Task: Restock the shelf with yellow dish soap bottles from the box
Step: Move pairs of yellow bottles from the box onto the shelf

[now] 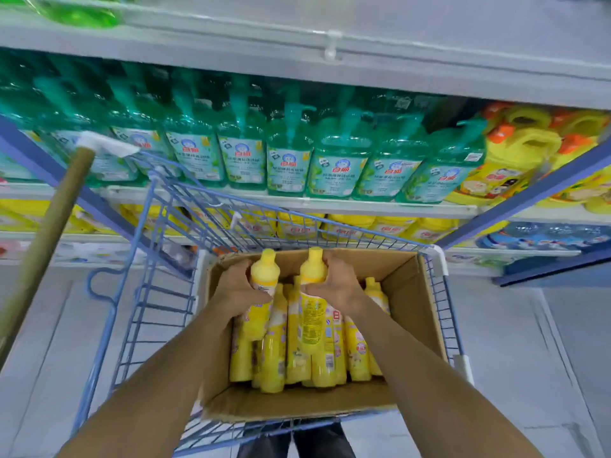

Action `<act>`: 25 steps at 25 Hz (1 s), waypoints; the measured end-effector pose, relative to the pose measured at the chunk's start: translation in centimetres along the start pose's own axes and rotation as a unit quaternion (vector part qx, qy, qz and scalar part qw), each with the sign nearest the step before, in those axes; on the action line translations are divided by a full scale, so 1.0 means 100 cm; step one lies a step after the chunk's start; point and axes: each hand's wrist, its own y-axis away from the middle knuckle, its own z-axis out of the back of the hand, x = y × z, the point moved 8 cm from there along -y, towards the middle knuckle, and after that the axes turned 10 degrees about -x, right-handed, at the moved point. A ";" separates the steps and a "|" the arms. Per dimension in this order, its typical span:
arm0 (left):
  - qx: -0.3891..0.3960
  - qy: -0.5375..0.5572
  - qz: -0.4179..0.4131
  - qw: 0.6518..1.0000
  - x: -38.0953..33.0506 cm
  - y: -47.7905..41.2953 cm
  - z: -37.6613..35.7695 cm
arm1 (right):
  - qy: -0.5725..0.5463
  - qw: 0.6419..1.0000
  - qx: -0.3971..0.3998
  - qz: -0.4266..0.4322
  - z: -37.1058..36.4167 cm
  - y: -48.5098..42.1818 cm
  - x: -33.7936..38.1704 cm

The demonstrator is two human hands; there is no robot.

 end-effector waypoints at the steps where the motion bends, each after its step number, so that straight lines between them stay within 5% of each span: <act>1: -0.006 0.030 -0.022 0.999 -0.018 0.003 0.013 | -0.014 1.000 -0.006 0.019 0.014 0.001 0.016; 5: -0.004 0.123 -0.109 0.986 -0.125 0.024 0.070 | -0.027 0.993 -0.047 0.108 0.093 0.004 0.091; 16: -0.093 0.164 -0.347 0.919 -0.400 0.085 0.229 | -0.121 0.926 -0.185 0.305 0.321 0.031 0.282; 25: -0.138 0.214 -0.377 0.890 -0.505 0.068 0.285 | -0.183 0.888 -0.197 0.373 0.418 -0.018 0.369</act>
